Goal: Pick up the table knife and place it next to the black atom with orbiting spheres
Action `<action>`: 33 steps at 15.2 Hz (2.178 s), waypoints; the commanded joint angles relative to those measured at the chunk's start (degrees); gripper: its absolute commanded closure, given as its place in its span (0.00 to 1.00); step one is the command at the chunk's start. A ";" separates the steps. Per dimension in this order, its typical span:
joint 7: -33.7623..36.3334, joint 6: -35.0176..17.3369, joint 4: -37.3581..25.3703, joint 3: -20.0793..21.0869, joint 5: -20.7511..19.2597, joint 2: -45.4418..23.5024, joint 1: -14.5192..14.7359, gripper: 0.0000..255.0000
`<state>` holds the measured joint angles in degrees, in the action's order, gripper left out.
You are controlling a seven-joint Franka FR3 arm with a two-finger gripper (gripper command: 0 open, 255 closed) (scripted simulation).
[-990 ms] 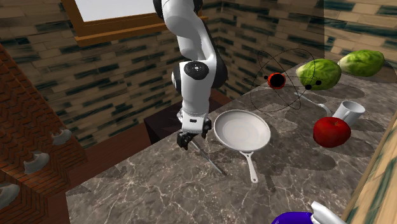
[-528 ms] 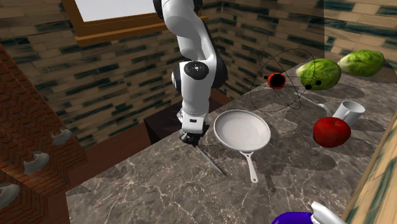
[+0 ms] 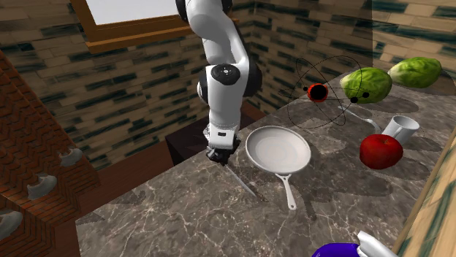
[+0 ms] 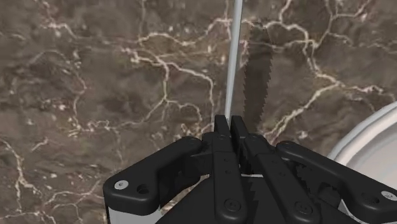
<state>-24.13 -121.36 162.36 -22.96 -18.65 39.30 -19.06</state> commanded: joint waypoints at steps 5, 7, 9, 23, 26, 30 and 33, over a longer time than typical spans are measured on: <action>-0.24 5.89 -3.02 1.34 1.12 2.87 0.18 1.00; -0.32 7.76 -4.15 1.78 1.50 3.62 0.27 1.00; -0.39 9.58 -5.33 2.20 1.88 4.27 0.37 1.00; -0.93 21.20 -14.71 4.81 4.26 6.54 1.18 1.00; -1.05 23.48 -16.96 5.28 4.70 6.58 1.35 1.00; -1.23 26.45 -20.08 5.87 5.26 6.43 1.59 1.00; -1.36 28.63 -22.50 6.27 5.64 6.17 1.76 1.00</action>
<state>-25.37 -93.54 140.73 -16.78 -13.10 45.55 -17.33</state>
